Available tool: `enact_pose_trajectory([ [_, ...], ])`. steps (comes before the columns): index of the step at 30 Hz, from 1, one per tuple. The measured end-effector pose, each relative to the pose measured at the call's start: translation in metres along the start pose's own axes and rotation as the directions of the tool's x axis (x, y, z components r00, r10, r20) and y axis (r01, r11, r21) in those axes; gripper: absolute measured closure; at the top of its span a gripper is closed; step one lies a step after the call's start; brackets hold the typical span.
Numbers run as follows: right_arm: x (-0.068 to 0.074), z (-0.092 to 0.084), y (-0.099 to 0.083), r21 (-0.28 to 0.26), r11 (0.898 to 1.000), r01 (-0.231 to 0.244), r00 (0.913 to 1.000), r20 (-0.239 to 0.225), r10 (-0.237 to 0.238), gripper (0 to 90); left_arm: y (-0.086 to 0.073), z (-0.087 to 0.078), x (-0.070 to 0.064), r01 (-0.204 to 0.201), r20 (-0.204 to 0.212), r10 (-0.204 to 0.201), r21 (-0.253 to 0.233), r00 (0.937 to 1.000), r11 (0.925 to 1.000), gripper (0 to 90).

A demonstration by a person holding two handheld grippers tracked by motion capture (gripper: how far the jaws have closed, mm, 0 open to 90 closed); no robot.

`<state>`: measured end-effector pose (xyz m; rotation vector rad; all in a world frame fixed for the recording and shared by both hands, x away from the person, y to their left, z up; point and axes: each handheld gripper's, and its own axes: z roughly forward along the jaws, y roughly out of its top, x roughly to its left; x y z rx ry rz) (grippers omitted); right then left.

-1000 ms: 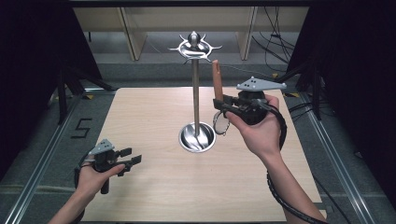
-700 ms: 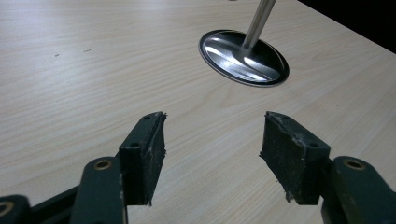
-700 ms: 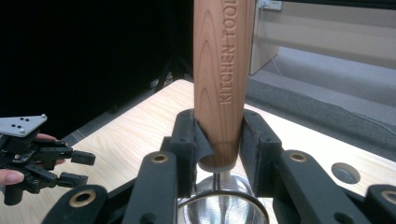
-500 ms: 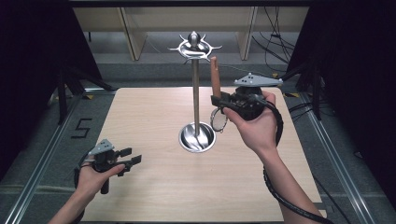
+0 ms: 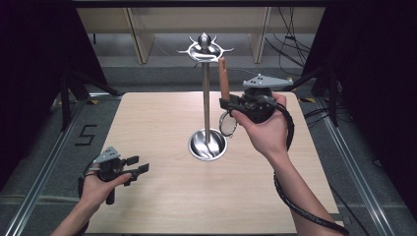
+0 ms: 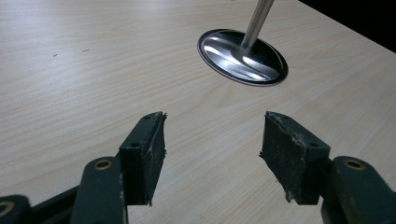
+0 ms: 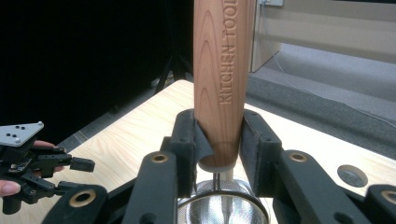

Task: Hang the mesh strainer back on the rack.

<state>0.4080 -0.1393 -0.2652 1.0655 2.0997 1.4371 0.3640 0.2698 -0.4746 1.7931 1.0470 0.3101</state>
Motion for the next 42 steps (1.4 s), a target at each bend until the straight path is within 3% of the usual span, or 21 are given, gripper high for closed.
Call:
enact_pose_trajectory([
  [6, 0.002, 0.002, 0.002, 0.006, 1.0, -0.013, 0.9999, 0.003, 0.013, 69.3, 0.0, 0.0, 0.0, -0.004, 0.001, 0.004, -0.001, 1.0, 1.0, 38.5],
  [10, 0.0, 0.004, 0.002, -0.005, 1.0, 0.014, 0.9998, 0.011, -0.014, 69.3, 0.0, 0.0, 0.0, 0.0, -0.003, 0.0, -0.005, 1.0, 1.0, 38.5],
  [14, 0.002, 0.007, 0.001, 0.014, 1.0, -0.016, 0.9999, 0.006, 0.015, 69.3, 0.0, -0.001, 0.0, 0.005, -0.009, -0.005, -0.004, 0.9999, 1.0, 38.5],
  [18, 0.002, 0.013, 0.001, 0.016, 1.0, -0.003, 1.0, 0.004, 0.003, 69.2, 0.0, 0.0, -0.001, 0.009, -0.003, -0.009, -0.013, 1.0, 0.9999, 38.5],
  [19, 0.004, 0.013, 0.001, 0.022, 0.999, -0.025, 0.9997, 0.0, 0.025, 69.1, 0.0, -0.001, -0.001, 0.008, -0.006, -0.008, -0.008, 0.9999, 0.9999, 38.5],
  [22, 0.003, 0.016, 0.001, 0.015, 1.0, 0.007, 0.9999, 0.012, -0.007, 69.0, 0.0, -0.001, 0.0, 0.005, -0.009, -0.005, -0.004, 0.9999, 1.0, 38.5],
  [23, 0.004, 0.016, 0.001, 0.024, 1.0, -0.009, 0.9999, 0.009, 0.009, 68.8, 0.0, -0.001, 0.0, 0.006, -0.008, -0.006, -0.006, 0.9999, 1.0, 38.5],
  [24, 0.003, 0.017, 0.001, 0.024, 1.0, 0.004, 0.9999, 0.015, -0.005, 67.8, 0.0, -0.001, 0.0, 0.005, -0.005, -0.005, -0.007, 1.0, 1.0, 38.5],
  [26, 0.004, 0.018, 0.0, 0.015, 1.0, 0.019, 0.9997, 0.015, -0.019, 61.8, 0.0, -0.001, 0.0, 0.006, -0.005, -0.006, -0.006, 1.0, 1.0, 38.5],
  [27, 0.006, 0.016, 0.0, 0.023, 1.0, -0.001, 0.9997, 0.024, 0.0, 59.0, 0.0, -0.001, 0.0, 0.007, -0.006, -0.007, -0.006, 1.0, 1.0, 38.5],
  [33, 0.005, 0.001, -0.01, 0.048, 0.999, 0.01, 0.9991, 0.041, -0.012, 47.9, 0.0, -0.002, 0.0, -0.002, -0.009, 0.001, -0.005, 1.0, 1.0, 38.6],
  [36, 0.003, -0.009, -0.022, 0.057, 0.998, 0.013, 0.9985, 0.051, -0.016, 47.0, 0.0, -0.001, -0.002, 0.012, -0.013, -0.012, -0.01, 0.9998, 0.9999, 38.6],
  [38, -0.001, -0.016, -0.032, 0.067, 0.997, 0.03, 0.9979, 0.056, -0.033, 47.0, 0.0, -0.001, -0.001, -0.005, -0.013, 0.005, -0.005, 0.9999, 1.0, 38.6],
  [42, -0.007, -0.029, -0.054, 0.107, 0.994, 0.016, 0.9972, 0.071, -0.024, 46.7, 0.0, -0.001, -0.002, -0.006, -0.016, 0.006, -0.007, 0.9999, 1.0, 38.5],
])
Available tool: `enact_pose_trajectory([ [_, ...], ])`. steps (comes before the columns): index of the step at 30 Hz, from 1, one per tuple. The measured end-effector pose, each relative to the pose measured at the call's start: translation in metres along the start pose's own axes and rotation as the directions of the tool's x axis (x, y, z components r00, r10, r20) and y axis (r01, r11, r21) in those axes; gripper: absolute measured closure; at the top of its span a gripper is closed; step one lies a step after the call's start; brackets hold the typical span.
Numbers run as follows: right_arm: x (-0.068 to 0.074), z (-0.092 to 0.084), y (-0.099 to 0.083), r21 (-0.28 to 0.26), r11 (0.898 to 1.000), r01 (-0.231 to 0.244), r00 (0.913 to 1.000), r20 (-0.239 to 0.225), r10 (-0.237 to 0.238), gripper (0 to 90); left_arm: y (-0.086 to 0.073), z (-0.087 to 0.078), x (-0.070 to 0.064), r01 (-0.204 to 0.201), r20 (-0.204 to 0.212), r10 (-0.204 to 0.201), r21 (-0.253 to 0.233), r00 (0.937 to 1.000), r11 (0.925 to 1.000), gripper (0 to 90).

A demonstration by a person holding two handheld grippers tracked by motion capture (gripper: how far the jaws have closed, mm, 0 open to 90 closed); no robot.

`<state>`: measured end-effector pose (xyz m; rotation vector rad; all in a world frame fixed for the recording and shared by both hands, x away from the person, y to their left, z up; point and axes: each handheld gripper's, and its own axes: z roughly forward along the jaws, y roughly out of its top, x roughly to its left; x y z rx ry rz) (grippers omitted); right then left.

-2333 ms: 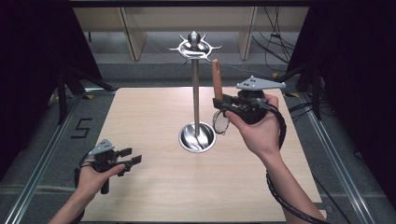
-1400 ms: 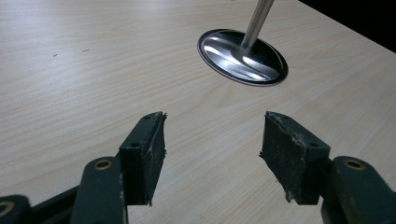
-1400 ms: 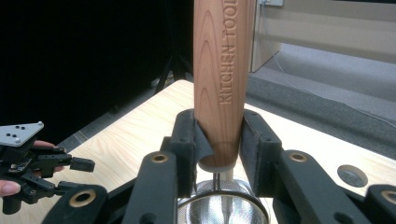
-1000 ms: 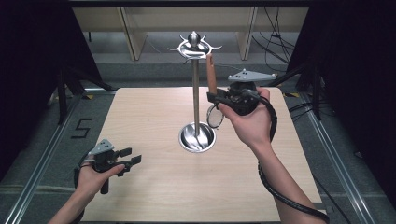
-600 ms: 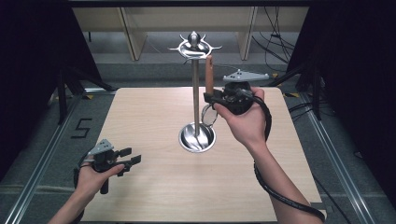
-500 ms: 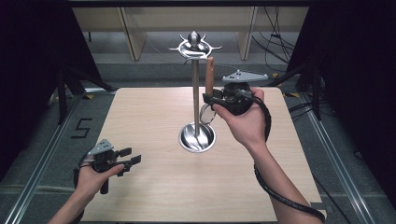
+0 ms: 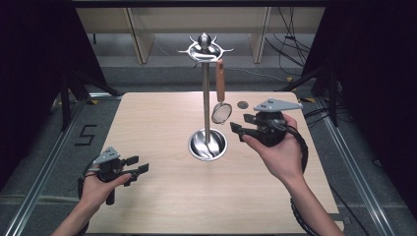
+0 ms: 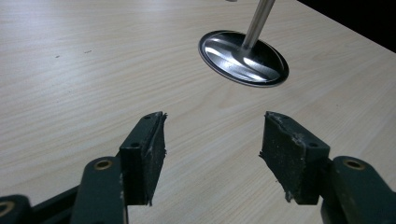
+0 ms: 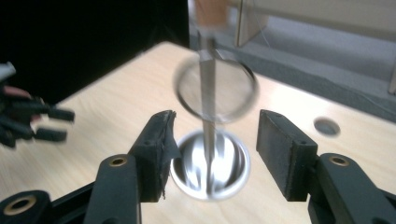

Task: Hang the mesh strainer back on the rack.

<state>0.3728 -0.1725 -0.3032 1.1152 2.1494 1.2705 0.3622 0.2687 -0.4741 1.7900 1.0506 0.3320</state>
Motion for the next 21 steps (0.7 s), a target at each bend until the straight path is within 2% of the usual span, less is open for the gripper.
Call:
enact_pose_trajectory([
  [2, -0.003, -0.004, -0.01, 0.025, 1.0, -0.005, 1.0, 0.006, 0.004, 45.9, 0.0, 0.0, 0.0, -0.002, 0.004, 0.002, 0.0, 1.0, 1.0, 38.5],
  [3, -0.007, -0.006, -0.016, 0.032, 0.999, 0.019, 0.9997, 0.014, -0.019, 45.4, -0.001, 0.0, -0.001, 0.008, 0.001, -0.008, -0.001, 1.0, 1.0, 38.6],
  [4, -0.008, -0.008, -0.022, 0.043, 0.999, -0.013, 0.9999, 0.012, 0.013, 44.7, -0.001, 0.0, -0.001, 0.011, -0.002, -0.011, -0.001, 0.9999, 0.9999, 38.6],
  [5, -0.012, -0.01, -0.027, 0.044, 0.999, 0.021, 0.9994, 0.027, -0.022, 44.1, -0.001, 0.0, -0.001, 0.005, 0.001, -0.005, 0.0, 1.0, 1.0, 38.6],
  [7, -0.017, -0.014, -0.037, 0.059, 0.998, 0.0, 0.9995, 0.032, -0.002, 42.9, -0.001, 0.0, -0.001, 0.01, -0.004, -0.01, 0.002, 0.9999, 1.0, 38.6],
  [9, -0.019, -0.016, -0.047, 0.061, 0.997, -0.055, 0.9979, 0.037, 0.052, 42.0, -0.001, 0.0, -0.001, 0.012, -0.007, -0.012, 0.001, 0.9999, 0.9999, 38.6],
  [12, -0.03, -0.019, -0.061, 0.07, 0.996, -0.057, 0.9971, 0.053, 0.054, 40.9, -0.001, 0.0, -0.001, 0.006, -0.002, -0.006, 0.003, 1.0, 1.0, 38.6],
  [13, -0.031, -0.021, -0.065, 0.077, 0.993, -0.09, 0.9942, 0.066, 0.085, 40.8, -0.001, 0.0, -0.001, 0.001, -0.001, -0.001, 0.001, 1.0, 1.0, 38.5],
  [16, -0.041, -0.026, -0.077, 0.098, 0.987, -0.128, 0.9887, 0.09, 0.119, 40.9, -0.001, 0.001, -0.002, 0.001, -0.001, -0.001, 0.003, 1.0, 1.0, 38.5],
  [17, -0.045, -0.024, -0.082, 0.08, 0.988, -0.13, 0.9878, 0.096, 0.123, 41.2, -0.001, 0.001, -0.002, 0.002, -0.001, -0.002, 0.002, 1.0, 1.0, 38.5],
  [20, -0.054, -0.027, -0.095, 0.111, 0.978, -0.176, 0.9796, 0.118, 0.163, 41.6, -0.001, 0.001, -0.002, 0.003, -0.004, -0.003, 0.001, 1.0, 1.0, 38.5],
  [21, -0.057, -0.026, -0.099, 0.105, 0.978, -0.178, 0.9784, 0.124, 0.165, 41.7, -0.001, 0.001, -0.002, 0.001, -0.004, -0.001, 0.001, 1.0, 1.0, 38.5],
])
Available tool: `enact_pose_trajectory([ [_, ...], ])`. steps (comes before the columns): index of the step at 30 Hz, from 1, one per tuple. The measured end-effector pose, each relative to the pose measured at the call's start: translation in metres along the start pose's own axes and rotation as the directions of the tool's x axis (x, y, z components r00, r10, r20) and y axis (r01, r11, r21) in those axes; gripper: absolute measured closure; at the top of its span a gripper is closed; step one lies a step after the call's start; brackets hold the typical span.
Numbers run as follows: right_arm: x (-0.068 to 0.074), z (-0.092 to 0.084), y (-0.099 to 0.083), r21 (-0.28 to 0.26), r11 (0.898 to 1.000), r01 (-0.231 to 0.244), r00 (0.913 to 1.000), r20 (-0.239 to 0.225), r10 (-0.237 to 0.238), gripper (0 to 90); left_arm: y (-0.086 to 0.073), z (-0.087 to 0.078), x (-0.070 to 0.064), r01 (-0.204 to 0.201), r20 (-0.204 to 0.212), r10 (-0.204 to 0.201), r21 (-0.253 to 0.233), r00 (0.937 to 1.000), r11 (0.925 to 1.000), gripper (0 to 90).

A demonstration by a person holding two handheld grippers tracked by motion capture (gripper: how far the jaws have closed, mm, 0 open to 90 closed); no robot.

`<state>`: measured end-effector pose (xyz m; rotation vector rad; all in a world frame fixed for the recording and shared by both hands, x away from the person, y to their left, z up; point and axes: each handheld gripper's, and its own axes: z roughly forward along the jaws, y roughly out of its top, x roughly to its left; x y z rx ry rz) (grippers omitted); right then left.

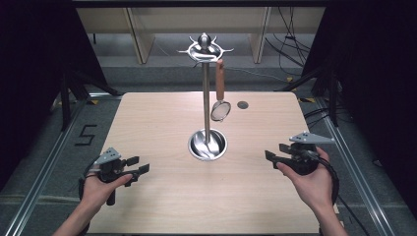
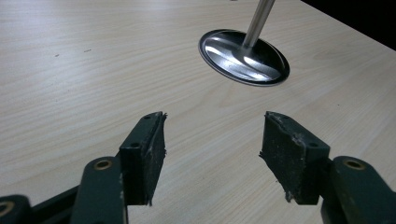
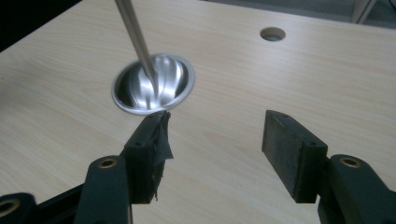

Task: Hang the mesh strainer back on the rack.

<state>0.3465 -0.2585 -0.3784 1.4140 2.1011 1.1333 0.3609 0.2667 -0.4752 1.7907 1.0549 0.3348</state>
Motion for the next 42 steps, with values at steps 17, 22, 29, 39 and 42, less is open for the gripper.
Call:
enact_pose_trajectory([
  [17, -0.043, 0.018, -0.047, 0.058, 0.997, -0.053, 0.9937, 0.102, 0.047, 41.9, 0.0, 0.001, 0.0, 0.008, 0.003, -0.008, 0.007, 1.0, 0.9999, 38.3],
  [22, -0.051, 0.025, -0.055, 0.087, 0.994, -0.06, 0.9896, 0.136, 0.048, 41.8, 0.0, 0.001, 0.001, 0.008, 0.009, -0.008, 0.006, 0.9999, 0.9999, 38.2],
  [29, -0.056, 0.029, -0.061, 0.091, 0.996, -0.01, 0.9829, 0.184, -0.007, 42.3, 0.0, 0.001, 0.003, 0.0, 0.015, -0.001, 0.012, 0.9999, 0.9999, 38.2],
  [39, -0.05, 0.03, -0.067, 0.1, 0.995, -0.027, 0.9795, 0.202, 0.006, 42.2, 0.0, 0.003, 0.003, -0.002, 0.019, 0.002, 0.023, 0.9998, 0.9997, 38.2],
  [42, -0.052, 0.03, -0.067, 0.107, 0.994, 0.018, 0.9801, 0.195, -0.039, 42.1, 0.0, 0.003, 0.003, 0.009, 0.014, -0.01, 0.025, 0.9999, 0.9997, 38.2],
])
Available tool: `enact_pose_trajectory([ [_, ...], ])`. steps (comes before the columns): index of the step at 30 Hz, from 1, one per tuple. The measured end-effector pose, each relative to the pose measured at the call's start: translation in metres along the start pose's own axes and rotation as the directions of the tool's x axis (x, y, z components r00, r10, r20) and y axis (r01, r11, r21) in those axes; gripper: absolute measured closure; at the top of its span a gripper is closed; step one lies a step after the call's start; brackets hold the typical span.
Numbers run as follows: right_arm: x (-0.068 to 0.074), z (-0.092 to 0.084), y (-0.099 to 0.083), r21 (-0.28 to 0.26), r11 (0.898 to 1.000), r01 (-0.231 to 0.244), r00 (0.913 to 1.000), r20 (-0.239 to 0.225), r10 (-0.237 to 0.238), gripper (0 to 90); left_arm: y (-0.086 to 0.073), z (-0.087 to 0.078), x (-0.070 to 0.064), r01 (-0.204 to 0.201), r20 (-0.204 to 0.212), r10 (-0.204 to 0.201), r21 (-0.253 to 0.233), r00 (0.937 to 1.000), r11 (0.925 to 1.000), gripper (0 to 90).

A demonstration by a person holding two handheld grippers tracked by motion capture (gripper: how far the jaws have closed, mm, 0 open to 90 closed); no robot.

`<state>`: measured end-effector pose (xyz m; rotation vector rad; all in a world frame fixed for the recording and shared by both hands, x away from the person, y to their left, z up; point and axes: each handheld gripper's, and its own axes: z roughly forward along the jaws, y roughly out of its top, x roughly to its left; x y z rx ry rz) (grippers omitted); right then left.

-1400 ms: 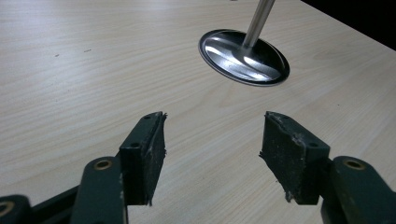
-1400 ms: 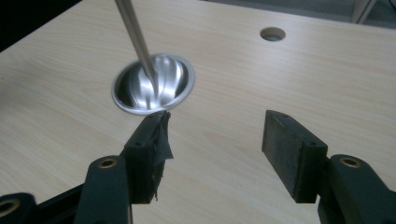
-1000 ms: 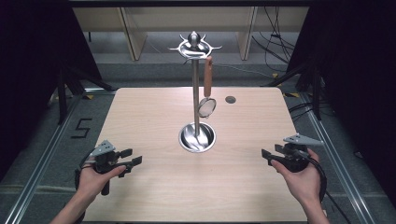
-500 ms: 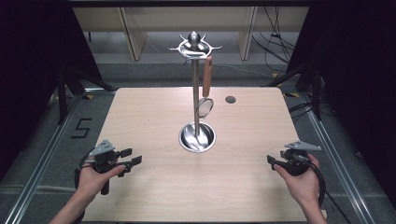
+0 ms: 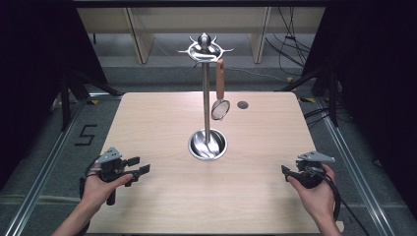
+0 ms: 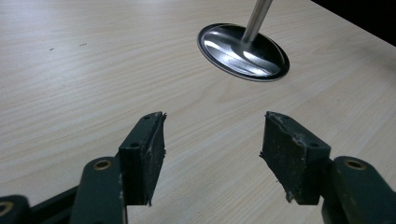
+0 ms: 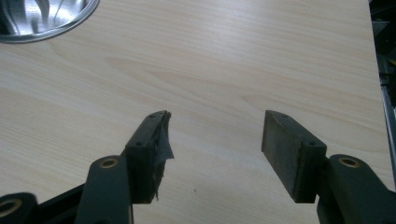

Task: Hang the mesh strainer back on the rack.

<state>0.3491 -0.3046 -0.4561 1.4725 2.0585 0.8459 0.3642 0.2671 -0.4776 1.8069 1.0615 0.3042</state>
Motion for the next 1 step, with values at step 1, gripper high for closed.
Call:
enact_pose_trajectory([
  [1, 0.001, 0.0004, 0.0001, -0.005, 1.0, -0.011, 0.9999, 0.001, 0.011, 42.1, 0.0, 0.0001, -0.0001, 0.0, 0.0, 0.0, 0.0, 1.0, 1.0, 38.2],
])
